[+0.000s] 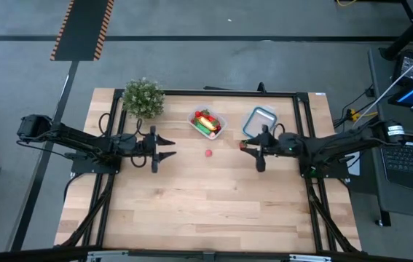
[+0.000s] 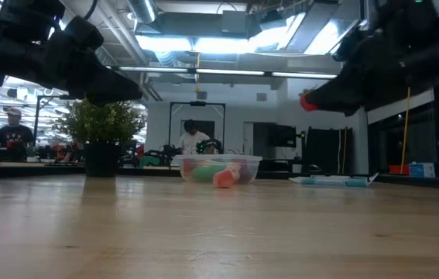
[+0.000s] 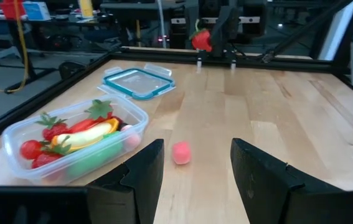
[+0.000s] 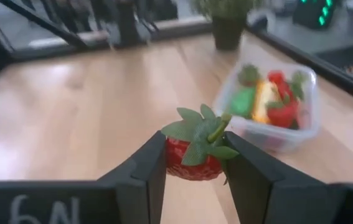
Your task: Pick and placing Produce into tupperware
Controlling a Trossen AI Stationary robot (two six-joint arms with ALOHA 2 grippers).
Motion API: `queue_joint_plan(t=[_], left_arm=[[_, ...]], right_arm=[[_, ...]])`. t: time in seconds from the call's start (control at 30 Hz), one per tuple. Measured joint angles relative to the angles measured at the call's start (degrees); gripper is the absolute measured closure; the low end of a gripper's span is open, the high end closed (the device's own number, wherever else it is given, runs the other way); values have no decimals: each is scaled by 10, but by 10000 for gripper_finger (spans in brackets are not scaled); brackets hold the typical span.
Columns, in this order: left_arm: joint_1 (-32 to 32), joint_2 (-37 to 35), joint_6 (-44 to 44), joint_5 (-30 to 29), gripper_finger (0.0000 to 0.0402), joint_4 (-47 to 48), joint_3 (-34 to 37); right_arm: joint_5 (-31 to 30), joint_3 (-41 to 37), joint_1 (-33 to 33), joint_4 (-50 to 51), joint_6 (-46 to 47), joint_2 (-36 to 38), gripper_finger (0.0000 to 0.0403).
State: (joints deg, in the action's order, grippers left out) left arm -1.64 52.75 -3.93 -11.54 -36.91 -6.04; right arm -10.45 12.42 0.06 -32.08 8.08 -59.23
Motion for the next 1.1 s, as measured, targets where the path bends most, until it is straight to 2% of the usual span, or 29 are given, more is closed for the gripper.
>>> queue_joint_plan(t=[0.1, 0.3, 0.47, 0.67, 0.77, 1.1], left_arm=[[0, 0, 0, -10, 223, 0, 0], [0, 0, 0, -10, 223, 0, 0], [0, 0, -1, -10, 223, 3, 0], [0, 0, -2, -10, 223, 3, 0], [0, 0, -2, -10, 223, 4, 0], [0, 0, -1, -11, 223, 13, 0]], right_arm=[[25, 35, -23, 47, 1, -21, 267], [114, 93, -80, 49, -36, -83, 267], [192, 149, -129, 56, -48, -158, 267], [265, 248, -168, 113, -78, -260, 267], [286, 308, -183, 172, -101, -304, 267], [287, 509, -215, 406, -161, -418, 267]])
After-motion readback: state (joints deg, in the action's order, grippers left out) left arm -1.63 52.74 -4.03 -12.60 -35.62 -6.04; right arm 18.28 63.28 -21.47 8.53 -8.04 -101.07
